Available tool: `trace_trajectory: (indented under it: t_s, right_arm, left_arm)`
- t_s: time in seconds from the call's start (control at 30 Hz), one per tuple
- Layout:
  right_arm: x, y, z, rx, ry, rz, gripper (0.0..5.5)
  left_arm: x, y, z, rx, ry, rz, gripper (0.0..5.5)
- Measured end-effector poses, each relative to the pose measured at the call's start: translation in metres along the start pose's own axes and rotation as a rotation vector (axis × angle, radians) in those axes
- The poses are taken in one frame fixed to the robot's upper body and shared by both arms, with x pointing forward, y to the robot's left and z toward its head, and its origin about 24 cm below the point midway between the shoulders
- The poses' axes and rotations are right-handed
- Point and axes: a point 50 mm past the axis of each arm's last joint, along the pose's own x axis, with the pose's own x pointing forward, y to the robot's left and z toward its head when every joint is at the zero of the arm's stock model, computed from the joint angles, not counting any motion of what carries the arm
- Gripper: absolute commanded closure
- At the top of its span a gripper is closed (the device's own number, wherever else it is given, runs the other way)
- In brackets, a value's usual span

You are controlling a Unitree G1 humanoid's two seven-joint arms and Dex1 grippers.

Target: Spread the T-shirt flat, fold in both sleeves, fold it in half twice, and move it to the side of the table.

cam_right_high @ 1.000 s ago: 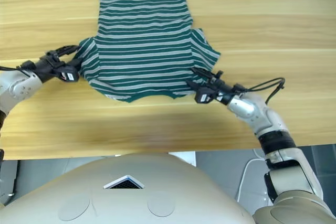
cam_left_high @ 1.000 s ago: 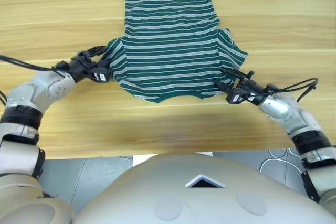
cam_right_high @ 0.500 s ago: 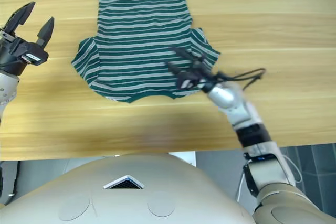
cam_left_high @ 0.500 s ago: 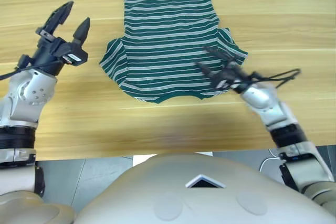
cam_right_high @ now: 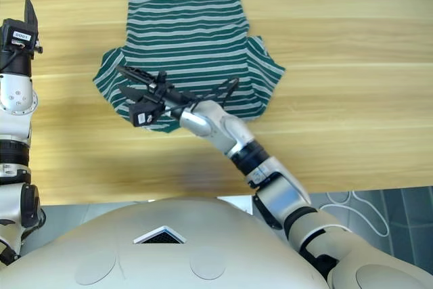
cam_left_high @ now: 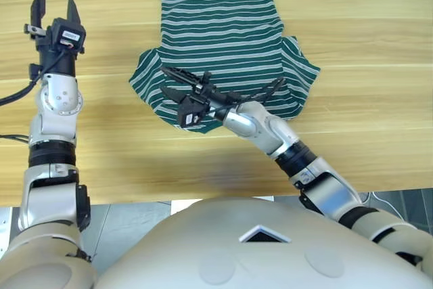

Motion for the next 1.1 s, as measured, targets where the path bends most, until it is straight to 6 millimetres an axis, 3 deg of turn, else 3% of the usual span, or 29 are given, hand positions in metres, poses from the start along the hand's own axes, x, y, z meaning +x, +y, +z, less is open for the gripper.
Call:
trace_trajectory:
  t_s: [0.23, 0.43, 0.67, 0.77, 0.8, 0.9, 1.0, 1.1]
  right_arm:
    - [0.012, 0.045, -0.002, -0.107, -0.037, 0.248, 3.20]
    - [0.021, 0.055, 0.009, -0.216, -0.136, 0.326, 3.20]
    - [0.024, 0.053, 0.005, -0.321, -0.143, 0.232, 3.20]
    - [0.019, 0.042, -0.002, -0.310, -0.111, 0.117, 3.20]
    - [0.016, 0.017, 0.003, -0.249, -0.128, -0.085, 3.20]
    - [0.003, -0.027, 0.016, -0.123, -0.177, -0.362, 3.20]
    - [-0.031, -0.051, 0.002, -0.019, -0.105, -0.461, 3.20]
    - [-0.060, -0.067, -0.017, 0.031, -0.011, -0.491, 3.20]
  left_arm:
    - [0.004, -0.010, 0.001, -0.038, -0.007, -0.001, 3.27]
    - [0.007, -0.017, 0.002, -0.058, -0.009, -0.017, 3.27]
    - [0.005, -0.020, -0.002, -0.057, 0.009, -0.006, 3.27]
    - [0.005, -0.016, -0.001, -0.046, -0.012, -0.002, 3.27]
    - [0.003, -0.008, 0.004, -0.056, -0.070, -0.006, 3.27]
    - [-0.011, 0.014, 0.007, -0.072, -0.140, -0.031, 3.27]
    - [-0.048, 0.029, -0.002, 0.091, -0.154, -0.271, 3.27]
    - [-0.099, 0.021, -0.008, 0.230, -0.129, -0.637, 3.27]
